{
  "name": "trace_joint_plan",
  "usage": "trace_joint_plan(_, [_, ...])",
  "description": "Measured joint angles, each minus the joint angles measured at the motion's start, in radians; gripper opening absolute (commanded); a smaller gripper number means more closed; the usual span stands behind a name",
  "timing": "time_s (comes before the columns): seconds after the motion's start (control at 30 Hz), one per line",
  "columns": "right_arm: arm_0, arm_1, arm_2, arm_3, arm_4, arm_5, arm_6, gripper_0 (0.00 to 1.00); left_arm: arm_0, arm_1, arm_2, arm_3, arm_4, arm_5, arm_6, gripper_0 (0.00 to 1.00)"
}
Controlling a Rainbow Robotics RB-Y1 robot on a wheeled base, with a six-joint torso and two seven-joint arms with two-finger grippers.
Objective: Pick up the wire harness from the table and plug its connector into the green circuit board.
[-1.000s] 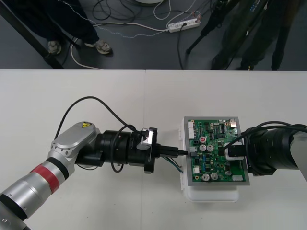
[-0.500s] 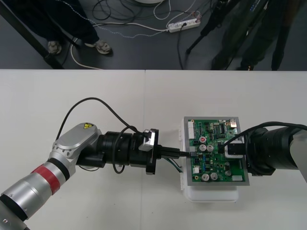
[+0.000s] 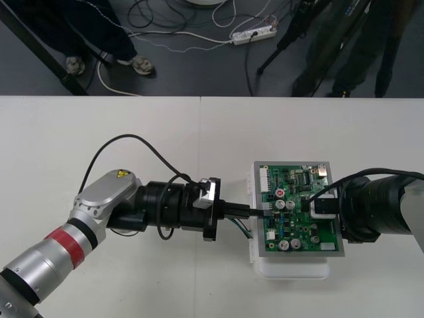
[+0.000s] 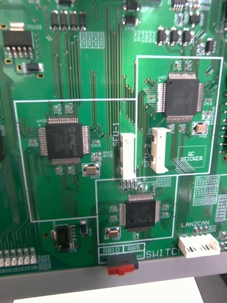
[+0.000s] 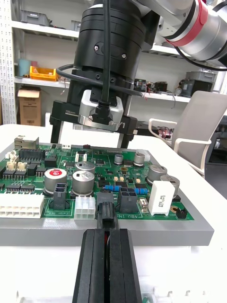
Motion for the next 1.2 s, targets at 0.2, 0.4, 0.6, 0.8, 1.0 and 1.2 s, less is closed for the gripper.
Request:
trace_joint_plan(0.2, [0.000, 0.001, 0.000, 0.000, 0.003, 0.000, 0.000, 1.00, 0.000, -0.002, 0.000, 0.000, 0.000, 0.001, 0.000, 0.00])
trace_joint_plan(0.4, [0.000, 0.001, 0.000, 0.000, 0.004, 0.000, 0.000, 1.00, 0.000, -0.003, 0.000, 0.000, 0.000, 0.006, 0.000, 0.00])
trace_joint_plan(0.6, [0.000, 0.001, 0.000, 0.000, 0.005, 0.000, 0.000, 1.00, 0.000, -0.003, -0.002, 0.000, 0.000, 0.016, 0.000, 0.00])
trace_joint_plan(0.8, [0.000, 0.001, 0.000, 0.000, 0.007, 0.000, 0.000, 1.00, 0.000, -0.003, -0.005, 0.000, 0.000, 0.020, 0.000, 0.00])
trace_joint_plan(1.0, [0.000, 0.001, 0.000, 0.000, 0.007, 0.000, 0.000, 1.00, 0.000, -0.003, -0.006, 0.000, 0.000, 0.020, 0.000, 0.00])
trace_joint_plan(1.2, [0.000, 0.001, 0.000, 0.000, 0.007, 0.000, 0.000, 1.00, 0.000, -0.003, -0.006, 0.000, 0.000, 0.021, 0.000, 0.00])
